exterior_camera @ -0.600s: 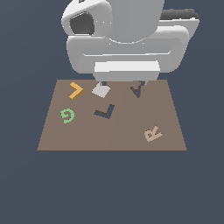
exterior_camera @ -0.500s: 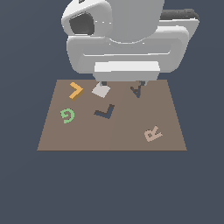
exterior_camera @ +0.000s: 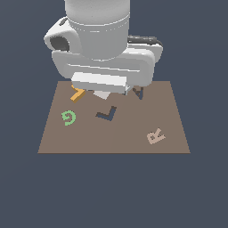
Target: Insert a designated object into the corresponding slot on a board.
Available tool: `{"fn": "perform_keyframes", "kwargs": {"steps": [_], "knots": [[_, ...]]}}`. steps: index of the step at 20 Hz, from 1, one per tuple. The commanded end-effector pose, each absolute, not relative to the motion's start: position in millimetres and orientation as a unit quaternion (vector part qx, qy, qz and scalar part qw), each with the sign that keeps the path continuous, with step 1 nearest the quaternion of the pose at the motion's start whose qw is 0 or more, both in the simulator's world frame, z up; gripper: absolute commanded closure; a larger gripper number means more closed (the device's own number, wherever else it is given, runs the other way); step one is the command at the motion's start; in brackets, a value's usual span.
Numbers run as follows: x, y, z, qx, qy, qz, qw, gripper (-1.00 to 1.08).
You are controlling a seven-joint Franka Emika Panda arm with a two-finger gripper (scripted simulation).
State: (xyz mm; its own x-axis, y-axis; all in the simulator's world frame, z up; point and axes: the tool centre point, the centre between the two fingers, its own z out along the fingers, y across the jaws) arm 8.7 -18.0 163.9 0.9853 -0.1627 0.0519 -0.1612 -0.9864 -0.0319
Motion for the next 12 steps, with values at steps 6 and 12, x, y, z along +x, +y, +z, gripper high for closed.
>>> {"fn": "perform_keyframes", "kwargs": {"steps": [6, 12], "knots": [[-29, -101, 101, -0.976, 0.219, -0.012, 0.005, -0.92], [-63, -144, 65, -0.954, 0.299, -0.004, 0.000, -0.92]]}}
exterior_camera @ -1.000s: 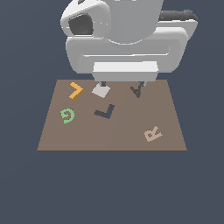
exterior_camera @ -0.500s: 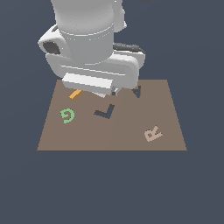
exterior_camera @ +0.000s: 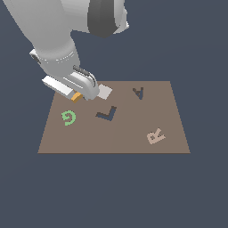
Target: Insert a designated object into the corresponding slot on a board.
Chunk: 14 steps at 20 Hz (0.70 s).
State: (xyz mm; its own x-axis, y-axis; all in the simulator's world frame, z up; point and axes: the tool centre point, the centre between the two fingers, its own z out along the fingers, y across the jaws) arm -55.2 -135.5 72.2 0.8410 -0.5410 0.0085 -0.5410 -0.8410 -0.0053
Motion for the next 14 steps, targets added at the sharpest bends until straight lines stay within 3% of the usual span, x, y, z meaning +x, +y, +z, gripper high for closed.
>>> {"fn": "perform_keyframes", "kwargs": {"steps": [1, 14], "knots": [[-67, -148, 61, -0.952, 0.307, -0.003, 0.000, -0.92], [-78, -157, 39, -0.945, 0.328, 0.000, 0.000, -0.92]]}}
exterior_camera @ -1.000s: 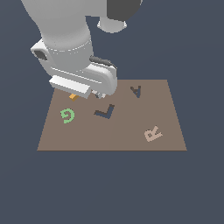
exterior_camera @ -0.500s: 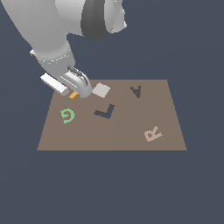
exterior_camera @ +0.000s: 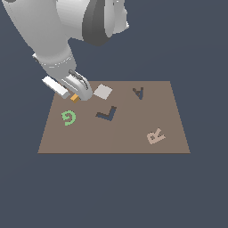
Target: Insert a designated object into the corresponding slot on a board.
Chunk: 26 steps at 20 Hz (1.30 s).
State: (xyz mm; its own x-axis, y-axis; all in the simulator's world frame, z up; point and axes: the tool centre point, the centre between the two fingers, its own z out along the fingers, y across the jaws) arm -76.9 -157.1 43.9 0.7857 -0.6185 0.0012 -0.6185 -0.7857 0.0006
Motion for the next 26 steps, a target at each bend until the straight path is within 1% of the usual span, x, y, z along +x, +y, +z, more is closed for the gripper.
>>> {"fn": "perform_keyframes", "kwargs": {"steps": [1, 5, 6, 26], "knots": [[-78.0, -157.1, 35.7, 0.945, -0.328, 0.000, 0.000, -0.92], [-78.5, -157.1, 30.0, 0.944, -0.329, 0.000, 0.000, -0.92], [-78.5, -157.1, 30.0, 0.944, -0.329, 0.000, 0.000, 1.08], [-78.0, -154.8, 33.5, 0.942, -0.336, 0.000, 0.000, 1.08]]}}
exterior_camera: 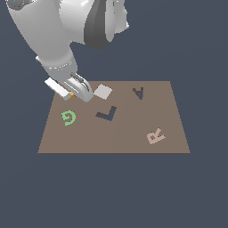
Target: Insert a designated object into the corresponding slot on a board.
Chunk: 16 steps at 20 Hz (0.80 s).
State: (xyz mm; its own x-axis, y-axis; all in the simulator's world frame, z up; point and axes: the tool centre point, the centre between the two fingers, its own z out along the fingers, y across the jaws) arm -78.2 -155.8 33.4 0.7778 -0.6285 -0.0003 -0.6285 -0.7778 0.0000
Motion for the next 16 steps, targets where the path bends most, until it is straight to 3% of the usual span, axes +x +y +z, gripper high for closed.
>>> {"fn": "perform_keyframes", "kwargs": {"steps": [1, 16], "knots": [[-78, -154, 34, -0.941, 0.339, 0.000, 0.000, 1.08], [-73, -121, 35, -0.893, 0.450, 0.000, 0.000, 1.08]]}}
